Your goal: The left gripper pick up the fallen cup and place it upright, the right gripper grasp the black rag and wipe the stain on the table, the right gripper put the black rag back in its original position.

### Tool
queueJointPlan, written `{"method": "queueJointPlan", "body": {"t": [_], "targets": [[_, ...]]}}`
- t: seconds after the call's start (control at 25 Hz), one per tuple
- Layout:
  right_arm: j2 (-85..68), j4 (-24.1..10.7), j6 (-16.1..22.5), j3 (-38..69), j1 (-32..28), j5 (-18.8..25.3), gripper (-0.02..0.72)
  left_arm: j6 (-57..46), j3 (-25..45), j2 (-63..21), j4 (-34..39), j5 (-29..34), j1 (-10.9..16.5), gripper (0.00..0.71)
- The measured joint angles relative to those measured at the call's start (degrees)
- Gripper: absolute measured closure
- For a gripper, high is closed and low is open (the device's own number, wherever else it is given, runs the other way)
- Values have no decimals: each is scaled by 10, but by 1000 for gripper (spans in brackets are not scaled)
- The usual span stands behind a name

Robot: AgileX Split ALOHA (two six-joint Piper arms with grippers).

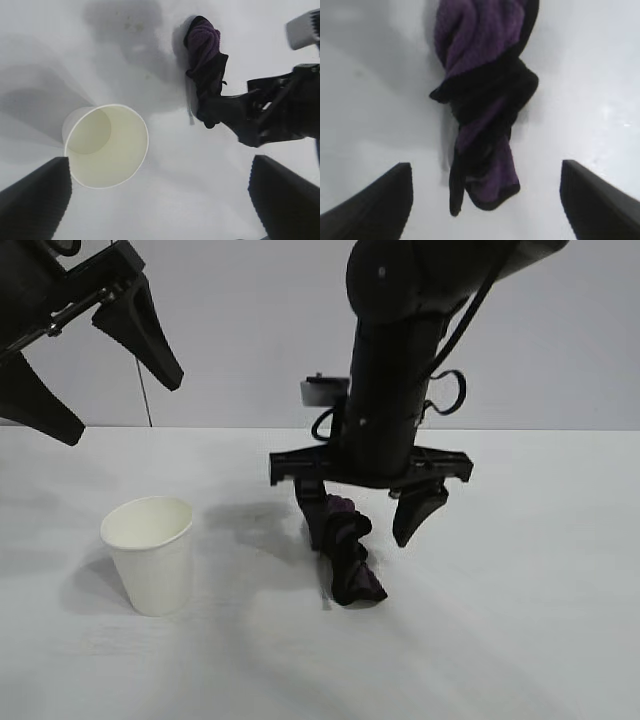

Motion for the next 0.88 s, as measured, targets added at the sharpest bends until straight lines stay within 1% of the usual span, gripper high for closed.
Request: {"method": "queueJointPlan", "body": {"t": [0.16, 0.28, 0.4, 0.48, 0.68, 0.76, 0.88], "targets": [[-61, 19, -4, 0, -46, 9, 117, 0, 0, 0, 0, -1, 0, 17], [-96, 35, -23, 0, -82, 28, 115, 0, 0, 0, 0, -1, 0, 17], [-121, 57, -39, 0, -106, 42, 115, 0, 0, 0, 0, -1, 0, 17], [-131, 67, -47, 0, -115, 46, 115, 0, 0, 0, 0, -1, 0, 17], [-141, 76, -57, 11, -117, 62, 115, 0, 0, 0, 0, -1, 0, 17], [-144, 76, -60, 31, -117, 60, 115, 0, 0, 0, 0, -1, 0, 17], [-155, 77, -60, 66, -117, 45, 115, 0, 0, 0, 0, -1, 0, 17]]}}
